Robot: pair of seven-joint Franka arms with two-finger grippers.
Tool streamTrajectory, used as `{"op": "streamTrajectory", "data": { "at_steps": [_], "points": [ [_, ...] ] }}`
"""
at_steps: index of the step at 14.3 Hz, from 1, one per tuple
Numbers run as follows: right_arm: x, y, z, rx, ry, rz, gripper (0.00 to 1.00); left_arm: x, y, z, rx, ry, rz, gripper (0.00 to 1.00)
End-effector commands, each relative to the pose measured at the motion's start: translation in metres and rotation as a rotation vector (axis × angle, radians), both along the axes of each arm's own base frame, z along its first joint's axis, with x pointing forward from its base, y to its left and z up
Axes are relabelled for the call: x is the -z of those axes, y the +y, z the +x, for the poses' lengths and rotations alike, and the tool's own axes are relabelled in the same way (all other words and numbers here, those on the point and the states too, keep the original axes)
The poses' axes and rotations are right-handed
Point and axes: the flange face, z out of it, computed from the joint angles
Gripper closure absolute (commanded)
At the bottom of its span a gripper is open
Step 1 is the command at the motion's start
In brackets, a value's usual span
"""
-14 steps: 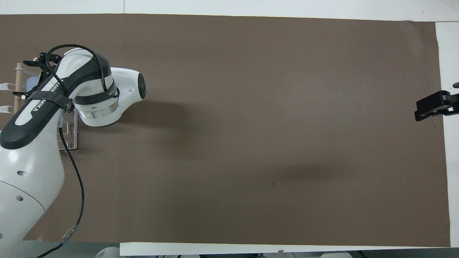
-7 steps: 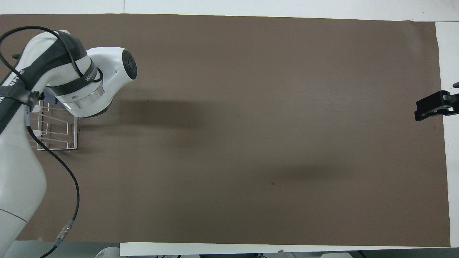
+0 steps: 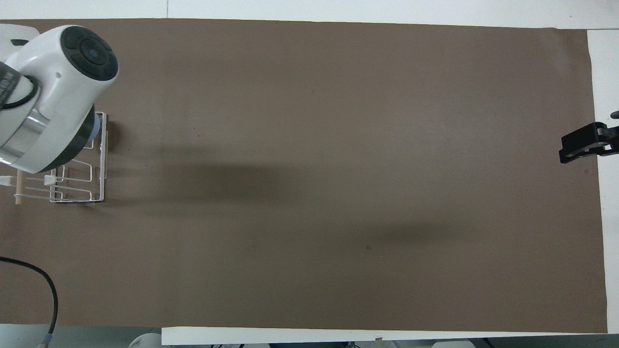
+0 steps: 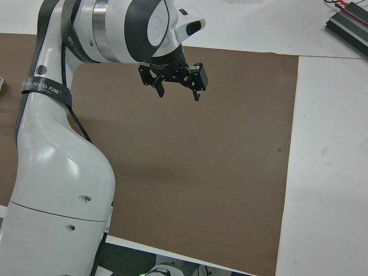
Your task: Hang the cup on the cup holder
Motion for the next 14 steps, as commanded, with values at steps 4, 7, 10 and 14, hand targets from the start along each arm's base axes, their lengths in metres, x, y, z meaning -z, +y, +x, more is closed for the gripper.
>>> {"op": "streamTrajectory", "data": {
  "at_steps": [4, 7, 10, 14],
  "points": [
    [0.000, -0.001, -0.005, -0.018, -0.002, -0.003, 0.01, -0.049, 0.037, -0.031, 0.132, 0.202, -0.300, 0.00],
    [0.000, -0.001, -0.005, -0.018, -0.002, -0.003, 0.01, -0.043, 0.037, -0.028, 0.279, 0.325, -0.439, 0.00],
    [0.000, -0.001, -0.005, -0.018, -0.002, -0.003, 0.01, -0.045, 0.044, -0.019, 0.490, 0.424, -0.564, 0.00],
    [0.000, -0.001, -0.005, -0.018, -0.002, -0.003, 0.01, -0.070, 0.063, -0.019, 0.849, 0.553, -0.816, 0.00]
  ]
}}
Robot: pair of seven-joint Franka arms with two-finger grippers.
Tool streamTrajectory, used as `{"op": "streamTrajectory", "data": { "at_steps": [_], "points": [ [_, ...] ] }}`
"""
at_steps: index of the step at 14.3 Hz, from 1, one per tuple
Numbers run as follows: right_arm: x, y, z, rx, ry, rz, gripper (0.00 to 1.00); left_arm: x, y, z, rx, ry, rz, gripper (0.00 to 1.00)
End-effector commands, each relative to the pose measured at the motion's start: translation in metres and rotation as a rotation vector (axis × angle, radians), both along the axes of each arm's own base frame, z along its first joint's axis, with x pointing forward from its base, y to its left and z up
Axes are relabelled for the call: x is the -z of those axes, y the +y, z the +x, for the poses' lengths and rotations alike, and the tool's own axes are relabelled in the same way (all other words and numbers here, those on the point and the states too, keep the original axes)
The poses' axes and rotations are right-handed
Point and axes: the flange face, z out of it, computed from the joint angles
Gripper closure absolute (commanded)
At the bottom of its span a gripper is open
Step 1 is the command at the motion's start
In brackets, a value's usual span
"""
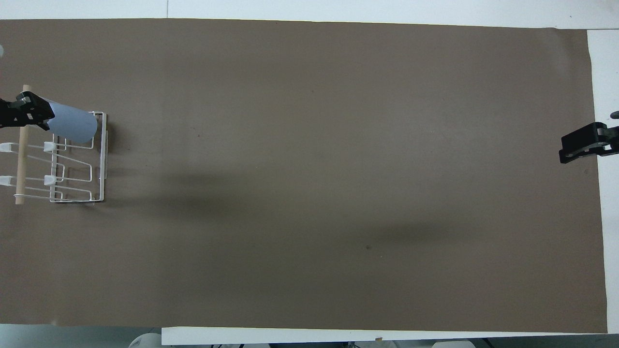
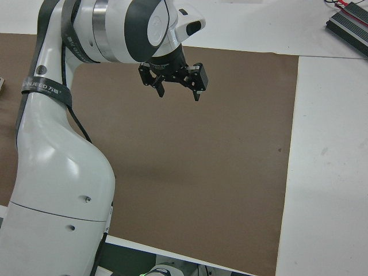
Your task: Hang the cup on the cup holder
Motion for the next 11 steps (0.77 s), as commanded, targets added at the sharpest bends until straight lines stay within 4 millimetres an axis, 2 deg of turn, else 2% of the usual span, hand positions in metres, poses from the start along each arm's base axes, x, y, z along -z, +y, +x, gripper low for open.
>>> {"op": "streamTrajectory", "data": {
  "at_steps": [1, 4, 7, 11],
  "points": [
    [0.000, -0.001, -0.005, -0.018, -0.003, -0.003, 0.01, -0.022, 0.008, -0.003, 0.217, 0.043, -0.118, 0.00],
    [0.000, -0.001, -0.005, -0.018, -0.003, -0.003, 0.01, -0.040, 0.011, -0.007, 0.294, 0.075, -0.175, 0.00],
    [0.000, -0.001, -0.005, -0.018, -0.003, -0.003, 0.01, -0.042, -0.010, -0.006, 0.335, 0.089, -0.174, 0.00],
    [0.000, -0.001, -0.005, -0.018, -0.003, -0.003, 0.01, -0.053, -0.011, -0.004, 0.341, 0.088, -0.196, 0.00]
  ]
}}
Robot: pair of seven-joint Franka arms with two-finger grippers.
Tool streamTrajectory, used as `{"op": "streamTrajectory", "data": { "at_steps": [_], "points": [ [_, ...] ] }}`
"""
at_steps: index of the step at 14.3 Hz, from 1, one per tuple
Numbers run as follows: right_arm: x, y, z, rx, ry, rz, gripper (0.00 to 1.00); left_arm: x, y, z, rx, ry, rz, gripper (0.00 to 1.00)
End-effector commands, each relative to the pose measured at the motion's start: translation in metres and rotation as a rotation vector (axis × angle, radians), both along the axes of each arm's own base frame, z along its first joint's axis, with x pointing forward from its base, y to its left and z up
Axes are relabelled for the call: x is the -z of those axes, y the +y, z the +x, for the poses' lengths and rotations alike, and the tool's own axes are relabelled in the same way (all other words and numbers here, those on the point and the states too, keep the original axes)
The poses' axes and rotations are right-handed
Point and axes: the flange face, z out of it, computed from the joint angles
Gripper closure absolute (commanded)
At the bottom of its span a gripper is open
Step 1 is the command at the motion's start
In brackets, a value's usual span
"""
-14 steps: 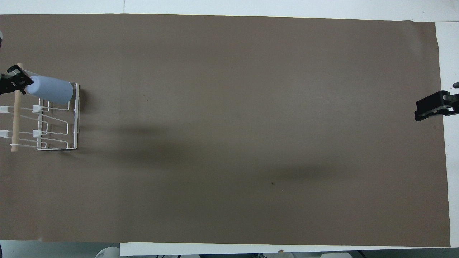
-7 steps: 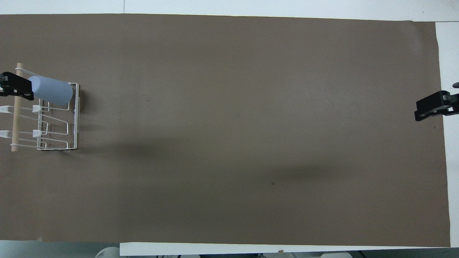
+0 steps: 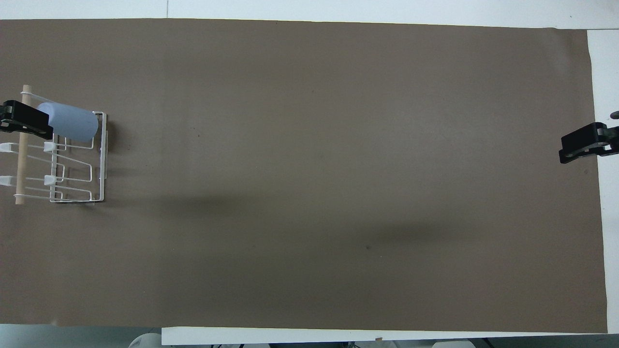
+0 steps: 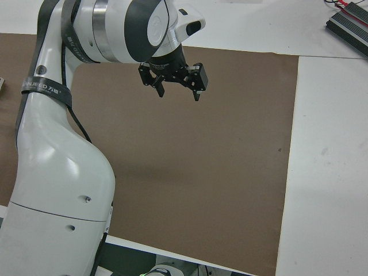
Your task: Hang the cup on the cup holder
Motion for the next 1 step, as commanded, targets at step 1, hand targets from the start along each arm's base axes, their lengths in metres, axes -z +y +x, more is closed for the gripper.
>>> {"op": "streamTrajectory", "data": {
  "at_steps": [1],
  "points": [
    [-0.0004, -0.0012, -0.0054, -0.018, -0.003, -0.003, 0.01, -0.0069, 0.0047, 0.0036, 0.013, 0.022, -0.029, 0.00]
  ]
}}
